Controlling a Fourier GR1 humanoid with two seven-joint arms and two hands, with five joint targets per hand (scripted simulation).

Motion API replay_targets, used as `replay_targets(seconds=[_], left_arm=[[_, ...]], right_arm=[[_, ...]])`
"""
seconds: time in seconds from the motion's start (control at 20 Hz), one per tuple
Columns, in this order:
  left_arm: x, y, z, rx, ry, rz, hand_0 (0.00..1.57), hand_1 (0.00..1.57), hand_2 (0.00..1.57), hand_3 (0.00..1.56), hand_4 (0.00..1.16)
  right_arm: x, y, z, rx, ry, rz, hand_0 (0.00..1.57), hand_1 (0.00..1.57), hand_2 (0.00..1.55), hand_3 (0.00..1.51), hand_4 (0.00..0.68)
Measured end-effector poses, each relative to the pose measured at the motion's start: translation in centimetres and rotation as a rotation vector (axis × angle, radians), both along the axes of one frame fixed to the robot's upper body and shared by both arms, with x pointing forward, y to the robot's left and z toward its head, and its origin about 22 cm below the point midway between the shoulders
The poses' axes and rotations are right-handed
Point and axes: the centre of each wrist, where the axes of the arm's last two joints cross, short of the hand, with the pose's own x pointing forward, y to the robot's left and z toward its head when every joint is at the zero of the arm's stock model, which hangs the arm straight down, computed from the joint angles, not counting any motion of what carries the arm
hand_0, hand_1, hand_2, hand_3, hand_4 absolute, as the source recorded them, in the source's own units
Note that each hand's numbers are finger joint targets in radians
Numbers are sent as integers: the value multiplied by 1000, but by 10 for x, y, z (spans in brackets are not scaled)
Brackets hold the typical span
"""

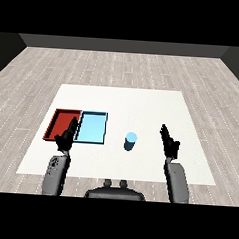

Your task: Pick the blue can and put it in the blue box

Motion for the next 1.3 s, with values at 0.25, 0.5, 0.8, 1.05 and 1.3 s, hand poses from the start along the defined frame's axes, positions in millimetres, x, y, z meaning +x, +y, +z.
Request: replay_targets(seconds=[0.25, 0.5, 0.8, 1.05, 1.3], left_arm=[[-6, -2, -11, -22, 38, 8, 0, 0, 0, 0, 0], [-8, -7, -6, -82, -145, 3, 0, 0, 0, 0, 0], [-14, -1, -21, -105, -254, 2, 0, 0, 0, 0, 0], [-14, -3, -24, -104, -281, 9, 0, 0, 0, 0, 0], [-14, -6, -29, -102, -285, 10, 0, 0, 0, 0, 0]], right_arm=[[-12, 39, -10, 20, 40, 3, 0, 0, 0, 0, 0], [-18, 77, -4, 124, -131, 117, 0, 0, 0, 0, 0], [-30, 97, -18, 182, -234, 181, 0, 0, 0, 0, 0], [-33, 103, -25, 198, -258, 194, 0, 0, 0, 0, 0], [-34, 97, -25, 203, -263, 192, 0, 0, 0, 0, 0]])
